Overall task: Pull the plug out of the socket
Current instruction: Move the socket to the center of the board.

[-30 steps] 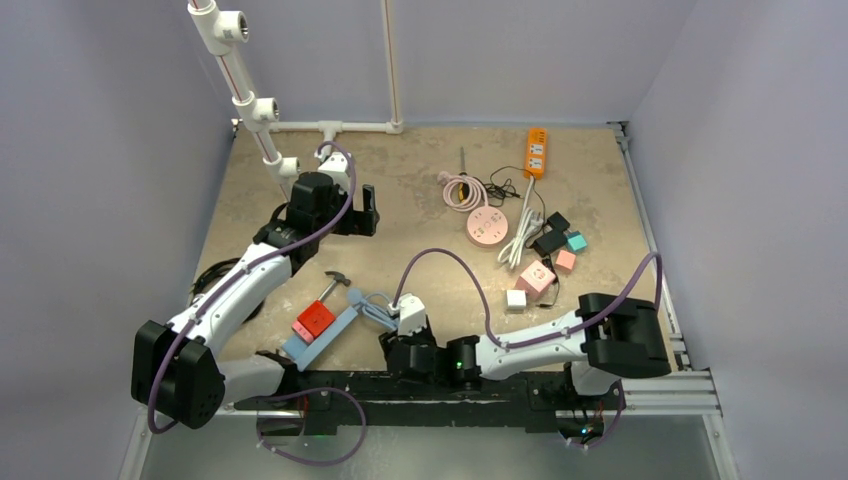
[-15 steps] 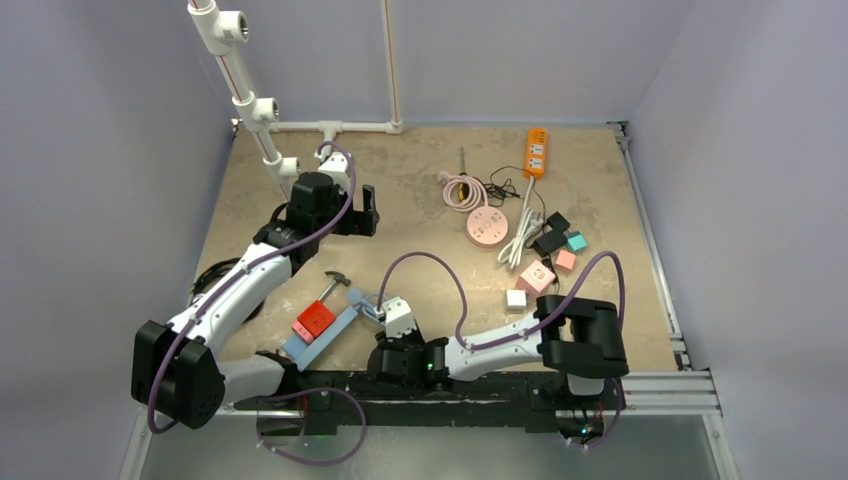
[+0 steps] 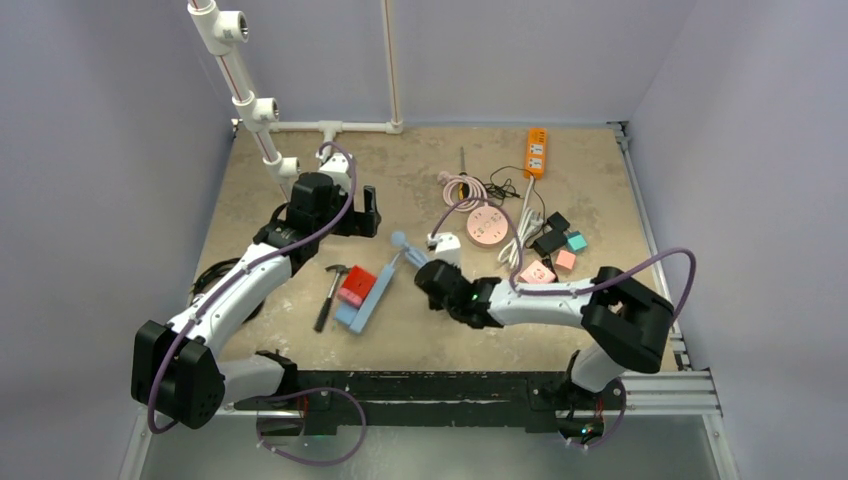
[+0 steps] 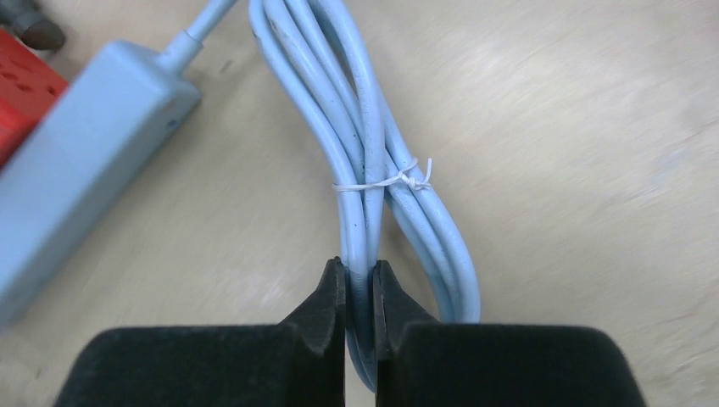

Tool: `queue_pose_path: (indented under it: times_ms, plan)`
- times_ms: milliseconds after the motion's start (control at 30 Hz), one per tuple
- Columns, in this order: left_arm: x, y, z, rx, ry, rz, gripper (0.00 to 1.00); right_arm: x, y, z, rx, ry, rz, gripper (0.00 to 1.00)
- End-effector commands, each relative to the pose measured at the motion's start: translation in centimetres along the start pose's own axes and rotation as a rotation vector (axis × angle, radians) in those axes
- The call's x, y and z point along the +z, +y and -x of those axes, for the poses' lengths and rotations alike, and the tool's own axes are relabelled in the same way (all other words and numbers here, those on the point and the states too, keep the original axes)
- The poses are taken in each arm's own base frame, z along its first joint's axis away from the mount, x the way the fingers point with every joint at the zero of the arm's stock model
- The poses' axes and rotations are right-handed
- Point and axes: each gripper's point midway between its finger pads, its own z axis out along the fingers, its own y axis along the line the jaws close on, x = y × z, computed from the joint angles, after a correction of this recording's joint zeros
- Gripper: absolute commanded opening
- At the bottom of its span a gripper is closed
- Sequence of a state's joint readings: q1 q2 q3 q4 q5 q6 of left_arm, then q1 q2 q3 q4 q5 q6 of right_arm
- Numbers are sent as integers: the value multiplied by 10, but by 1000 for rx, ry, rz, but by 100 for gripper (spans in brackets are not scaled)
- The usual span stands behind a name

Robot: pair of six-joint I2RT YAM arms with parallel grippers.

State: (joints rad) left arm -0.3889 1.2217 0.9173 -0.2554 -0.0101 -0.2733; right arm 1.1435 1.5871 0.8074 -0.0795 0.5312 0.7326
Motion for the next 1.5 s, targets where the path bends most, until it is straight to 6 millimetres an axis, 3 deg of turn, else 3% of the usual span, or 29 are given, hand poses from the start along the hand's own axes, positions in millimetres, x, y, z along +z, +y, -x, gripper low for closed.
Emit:
queue_pose_path:
  times_ms: [0,133,300,400,467,533,633,867,1100,1300,1467]
  plan:
    - [1,-8,-1,-8,-6,-45,99,10,-23,69,53,-151,5,0]
    - [-1,-13,0,-6,-7,-74,99,28,-60,101,88,-187,-58,0]
    - [-2,-28,-4,-5,4,-163,99,43,-91,122,109,-201,-97,5]
    - [0,-37,-10,-12,34,-216,99,43,-97,136,107,-215,-93,25]
    - [3,-41,-15,-22,56,-240,99,39,-97,149,104,-235,-83,51]
    - [7,-44,-20,-31,83,-255,99,33,-92,162,107,-259,-55,70]
    - [13,-43,-28,-40,119,-252,99,26,-82,184,119,-295,14,81]
    - [28,-28,-48,-62,207,-187,99,21,-55,210,138,-365,185,80]
    - [40,-24,-74,-136,309,-271,99,19,-60,190,149,-383,225,79]
    - [54,-29,-100,-203,420,-354,99,17,-54,188,158,-378,282,78]
    - [62,-28,-105,-218,438,-361,99,18,-52,186,154,-369,294,78]
